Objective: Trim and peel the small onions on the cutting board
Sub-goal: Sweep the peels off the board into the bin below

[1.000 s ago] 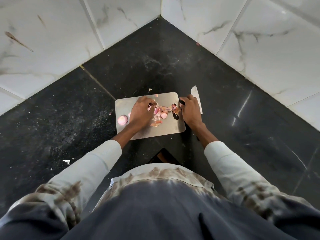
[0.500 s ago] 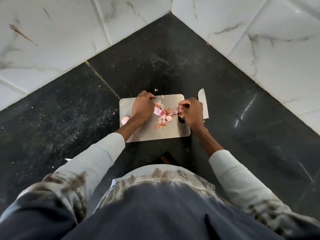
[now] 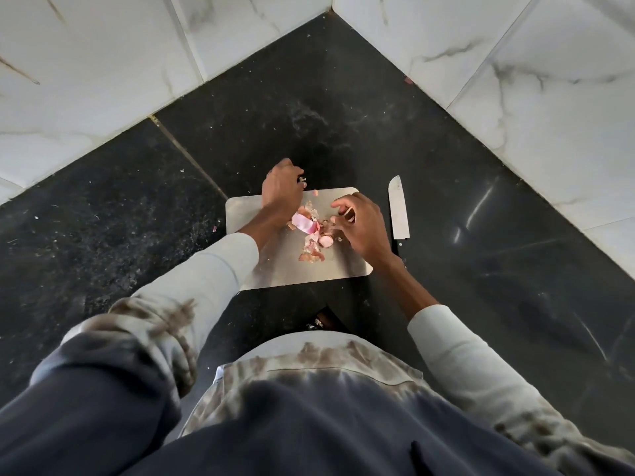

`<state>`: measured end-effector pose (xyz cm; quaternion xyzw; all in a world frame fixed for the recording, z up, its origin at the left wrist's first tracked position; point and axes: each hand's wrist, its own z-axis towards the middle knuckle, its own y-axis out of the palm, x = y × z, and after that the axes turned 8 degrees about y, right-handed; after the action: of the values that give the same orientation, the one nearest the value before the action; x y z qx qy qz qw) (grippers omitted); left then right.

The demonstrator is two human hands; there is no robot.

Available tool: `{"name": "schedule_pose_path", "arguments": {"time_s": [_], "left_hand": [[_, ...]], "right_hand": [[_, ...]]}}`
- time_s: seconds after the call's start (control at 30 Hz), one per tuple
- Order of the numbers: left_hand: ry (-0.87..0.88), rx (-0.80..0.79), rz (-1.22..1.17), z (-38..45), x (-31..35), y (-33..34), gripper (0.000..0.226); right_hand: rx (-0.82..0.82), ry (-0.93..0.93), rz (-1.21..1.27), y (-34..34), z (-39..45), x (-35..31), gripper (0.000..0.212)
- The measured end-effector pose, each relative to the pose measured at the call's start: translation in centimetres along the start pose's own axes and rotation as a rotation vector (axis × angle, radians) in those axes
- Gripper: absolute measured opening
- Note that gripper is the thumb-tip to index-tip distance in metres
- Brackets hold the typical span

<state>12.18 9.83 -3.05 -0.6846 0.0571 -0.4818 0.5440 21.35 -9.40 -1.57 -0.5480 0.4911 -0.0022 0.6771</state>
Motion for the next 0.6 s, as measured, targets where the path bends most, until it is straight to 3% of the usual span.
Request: {"name": "schedule_pose_path", "arguments": {"time_s": [0.2, 0.4, 0.6], "left_hand": [[0.016, -0.034, 0.032, 0.8, -0.1, 0.2, 0.018], [0.087, -0.072, 0.054, 0.1, -0.1, 0.2, 0.018], [0.203, -0.202, 0.091, -0.5, 1.4, 0.3, 0.036]], "right_hand": [[0.075, 0.106, -0.070, -0.1, 0.1, 1.9, 0.023], [-0.016, 0.095, -0.077, 0.0, -0.7, 2.8, 0.033], [-0.005, 0.107, -0.058, 0.0, -0.4, 3.2, 0.027]]}}
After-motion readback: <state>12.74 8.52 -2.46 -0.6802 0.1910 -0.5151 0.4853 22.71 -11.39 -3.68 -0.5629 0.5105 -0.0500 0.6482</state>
